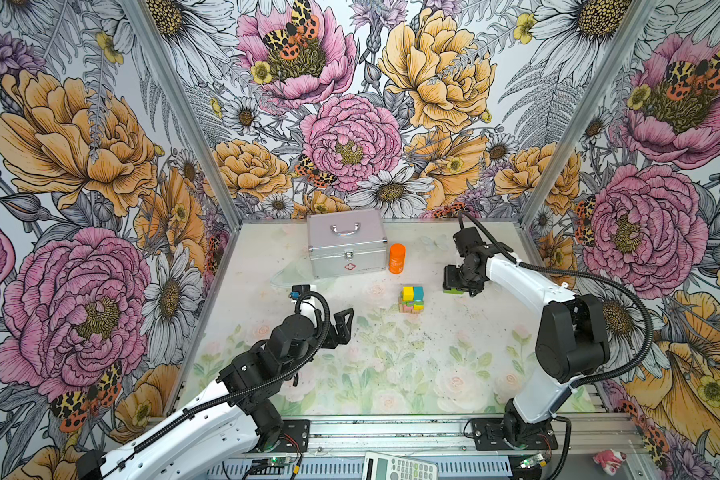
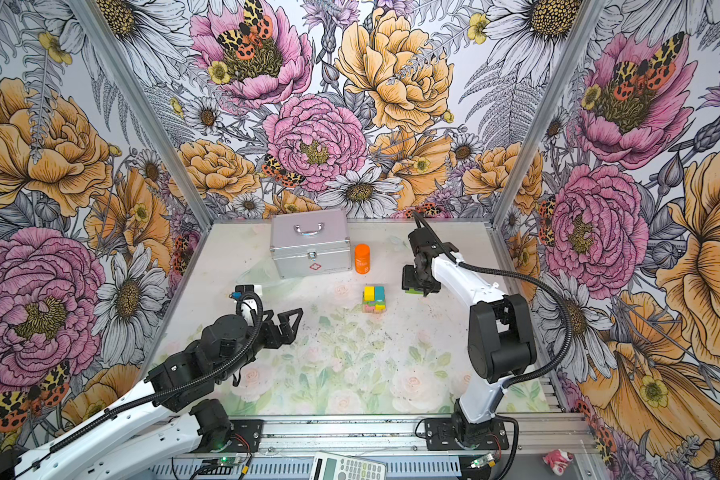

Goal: Build the wood block tower
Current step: 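Lift the lime-green block with the right gripper and carry it over the stack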

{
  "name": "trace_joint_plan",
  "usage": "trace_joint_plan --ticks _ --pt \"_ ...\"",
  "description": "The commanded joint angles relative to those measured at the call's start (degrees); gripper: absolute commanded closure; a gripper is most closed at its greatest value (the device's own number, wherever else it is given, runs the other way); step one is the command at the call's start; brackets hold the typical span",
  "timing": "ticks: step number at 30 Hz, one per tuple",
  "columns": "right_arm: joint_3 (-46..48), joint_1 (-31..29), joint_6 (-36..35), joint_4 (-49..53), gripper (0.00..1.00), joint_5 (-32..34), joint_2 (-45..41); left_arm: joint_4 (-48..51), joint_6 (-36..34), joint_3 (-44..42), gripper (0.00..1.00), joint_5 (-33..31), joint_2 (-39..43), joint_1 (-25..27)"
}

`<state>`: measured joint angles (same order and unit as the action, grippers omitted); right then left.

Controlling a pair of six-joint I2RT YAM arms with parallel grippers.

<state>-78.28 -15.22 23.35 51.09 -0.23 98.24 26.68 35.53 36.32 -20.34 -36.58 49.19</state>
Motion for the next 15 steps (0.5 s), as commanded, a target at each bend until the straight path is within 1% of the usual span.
trace_joint_plan --ticks 1,8,15 --pt "-3.4 -2.4 2.2 1.7 0.47 -0.3 -3.2 1.5 -0.1 -1.0 0.01 -1.7 1.5 -0.9" --pt "-7.8 -6.6 4.5 4.4 0.47 0.3 -4.0 1.8 -0.5 -1.9 0.01 -0.5 4.0 -2.0" --pt "-12.0 -10.5 6.3 6.9 0.48 2.2 -2.6 3.0 -0.3 -2.7 0.01 -0.6 6.2 -2.9"
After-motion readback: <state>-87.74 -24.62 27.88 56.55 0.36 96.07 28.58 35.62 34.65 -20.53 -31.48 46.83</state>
